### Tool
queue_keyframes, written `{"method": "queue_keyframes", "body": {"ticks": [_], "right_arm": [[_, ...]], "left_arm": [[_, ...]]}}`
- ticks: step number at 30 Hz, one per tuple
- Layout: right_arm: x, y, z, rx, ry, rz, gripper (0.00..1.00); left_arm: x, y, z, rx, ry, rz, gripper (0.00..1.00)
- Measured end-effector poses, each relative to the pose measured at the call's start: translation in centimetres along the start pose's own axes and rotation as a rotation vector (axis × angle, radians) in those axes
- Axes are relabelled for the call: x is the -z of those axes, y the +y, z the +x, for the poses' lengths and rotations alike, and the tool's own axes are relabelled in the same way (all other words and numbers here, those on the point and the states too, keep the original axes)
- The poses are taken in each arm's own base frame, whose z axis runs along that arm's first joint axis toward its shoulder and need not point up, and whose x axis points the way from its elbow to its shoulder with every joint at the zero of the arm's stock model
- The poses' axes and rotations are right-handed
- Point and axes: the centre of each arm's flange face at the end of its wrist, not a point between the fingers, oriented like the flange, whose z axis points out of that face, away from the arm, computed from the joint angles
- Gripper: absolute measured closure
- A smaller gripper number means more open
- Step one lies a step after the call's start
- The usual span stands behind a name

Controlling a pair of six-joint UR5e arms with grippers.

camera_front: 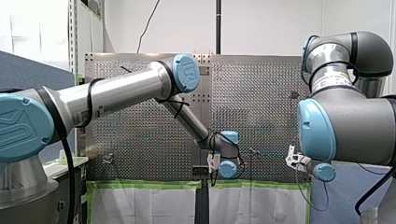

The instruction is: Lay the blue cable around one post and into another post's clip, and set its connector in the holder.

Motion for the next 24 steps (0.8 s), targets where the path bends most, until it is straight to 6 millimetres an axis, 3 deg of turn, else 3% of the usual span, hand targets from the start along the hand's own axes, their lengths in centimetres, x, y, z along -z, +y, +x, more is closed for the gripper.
{"method": "queue_keyframes", "body": {"ticks": [14, 24], "right_arm": [[-0.1, -0.1, 0.1, -0.001, 0.002, 0.002, 1.0], [-0.2, 0.0, 0.1, 0.0, 0.004, 0.002, 1.0]], "left_arm": [[0.0, 0.5, 1.5, -0.014, 0.019, -0.005, 0.99], [-0.6, 0.4, 1.0, -0.012, 0.016, -0.008, 0.99]]}}
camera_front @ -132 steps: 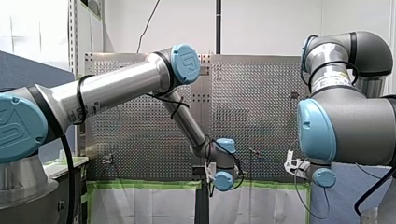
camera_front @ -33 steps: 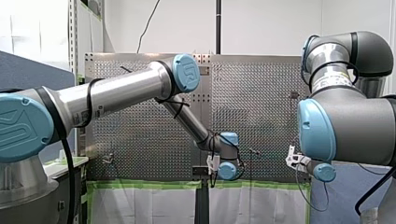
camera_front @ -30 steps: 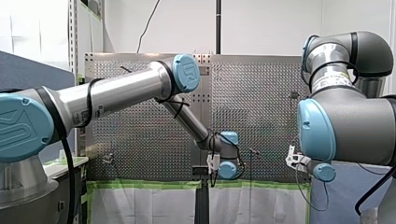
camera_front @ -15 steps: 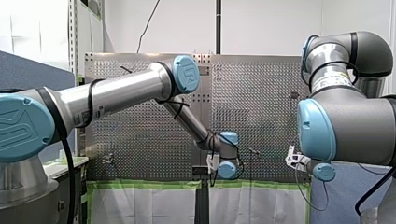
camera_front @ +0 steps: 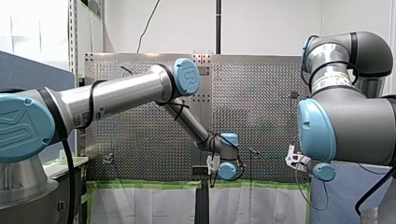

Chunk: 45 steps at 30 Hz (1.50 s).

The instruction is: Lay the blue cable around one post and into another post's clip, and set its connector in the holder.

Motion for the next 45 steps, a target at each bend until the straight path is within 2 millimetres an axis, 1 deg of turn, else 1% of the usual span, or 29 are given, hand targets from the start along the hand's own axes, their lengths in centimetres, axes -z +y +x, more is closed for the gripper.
{"method": "queue_keyframes", "body": {"ticks": [9, 19, 25, 27, 28, 30, 31, 32, 33, 34, 35, 36, 45], "right_arm": [[-0.4, 0.0, 0.3, -0.002, 0.005, 0.002, 1.0], [-0.9, 0.1, 0.6, -0.002, 0.009, 0.003, 1.0], [-0.9, 0.2, 0.7, -0.002, 0.011, 0.004, 1.0], [-1.0, 0.1, 0.7, -0.002, 0.012, 0.004, 1.0], [-1.0, 0.1, 0.7, -0.001, 0.012, 0.004, 1.0], [-1.0, 0.2, 0.7, -0.001, 0.012, 0.005, 1.0], [-1.0, 0.2, 0.7, -0.001, 0.012, 0.005, 1.0], [-1.0, 0.2, 0.7, -0.001, 0.011, 0.007, 1.0], [-1.0, 0.1, 0.7, -0.001, 0.011, 0.01, 1.0], [-1.0, 0.1, 0.7, -0.001, 0.01, 0.011, 1.0], [-1.0, 0.0, 0.7, -0.002, 0.01, 0.012, 1.0], [-1.0, 0.0, 0.7, -0.002, 0.01, 0.013, 1.0], [-1.0, -0.2, 0.6, 0.0, 0.009, 0.019, 1.0]], "left_arm": [[-0.5, 0.1, -0.4, 0.002, -0.004, -0.004, 0.99], [-2.0, 0.5, -1.6, 0.007, -0.014, -0.015, 0.99], [-2.2, 0.6, -1.8, 0.004, -0.014, -0.016, 0.99], [-2.2, 0.6, -1.8, 0.002, -0.012, -0.017, 0.87], [-2.1, 0.6, -1.7, 0.001, -0.01, -0.017, 0.87], [-2.1, 0.6, -1.7, 0.0, -0.007, -0.016, 0.62], [-2.0, 0.6, -1.7, -0.001, -0.006, -0.014, 0.62], [-2.0, 0.5, -1.7, -0.002, -0.004, -0.01, 0.42], [-1.9, 0.3, -1.6, -0.004, -0.002, -0.005, 0.28], [-1.7, 0.1, -1.6, -0.006, 0.002, 0.003, 0.28], [-1.6, -0.1, -1.6, -0.008, 0.005, 0.007, 0.05], [-1.5, -0.2, -1.5, -0.009, 0.007, 0.011, 0.0], [-0.5, -1.1, -1.2, -0.023, 0.037, 0.028, 0.0]]}}
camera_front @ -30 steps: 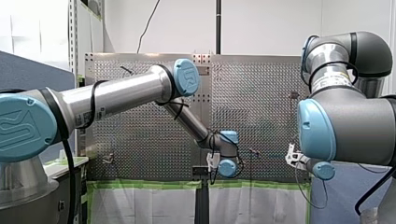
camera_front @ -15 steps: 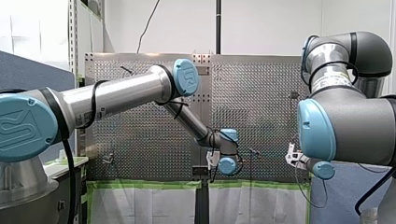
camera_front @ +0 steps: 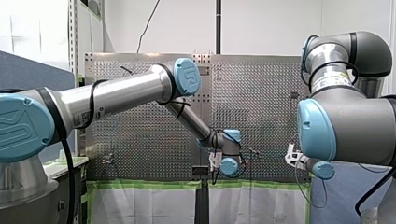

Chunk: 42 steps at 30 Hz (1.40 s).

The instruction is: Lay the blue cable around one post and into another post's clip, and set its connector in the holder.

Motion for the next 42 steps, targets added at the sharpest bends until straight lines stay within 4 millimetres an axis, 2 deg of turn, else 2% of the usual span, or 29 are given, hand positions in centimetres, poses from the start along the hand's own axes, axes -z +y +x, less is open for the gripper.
{"method": "queue_keyframes", "body": {"ticks": [12, 24, 34, 42], "right_arm": [[-0.1, -1.3, -0.2, 0.015, -0.007, 0.046, 1.0], [-0.2, -1.6, -0.2, 0.013, -0.009, 0.051, 1.0], [-0.2, -1.7, -0.3, 0.01, -0.013, 0.05, 1.0], [-0.2, -1.7, -0.3, 0.009, -0.013, 0.052, 1.0]], "left_arm": [[2.0, 0.1, 0.5, -0.041, 0.074, 0.019, 0.0], [4.0, 0.3, -1.9, -0.041, 0.073, 0.035, 0.0], [7.4, -0.1, 0.3, -0.064, 0.135, 0.085, 0.0], [8.1, -0.6, 0.7, -0.045, 0.151, 0.113, 0.0]]}}
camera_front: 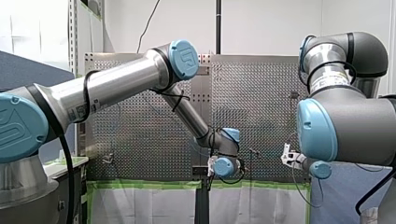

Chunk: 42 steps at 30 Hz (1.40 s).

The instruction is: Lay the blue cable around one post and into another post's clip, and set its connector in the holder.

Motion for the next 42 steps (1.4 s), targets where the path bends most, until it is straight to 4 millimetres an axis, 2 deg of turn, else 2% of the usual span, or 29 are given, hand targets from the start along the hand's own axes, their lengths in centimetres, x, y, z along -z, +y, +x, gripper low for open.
{"method": "queue_keyframes", "body": {"ticks": [21, 42], "right_arm": [[0.0, -0.1, 0.0, -0.005, -0.001, 0.002, 1.0], [-0.1, -0.6, -0.2, -0.005, -0.003, 0.01, 1.0]], "left_arm": [[0.1, -0.1, 0.1, 0.028, 0.005, -0.004, 0.0], [1.0, 1.7, 0.5, -0.059, 0.054, -0.168, 0.0]]}}
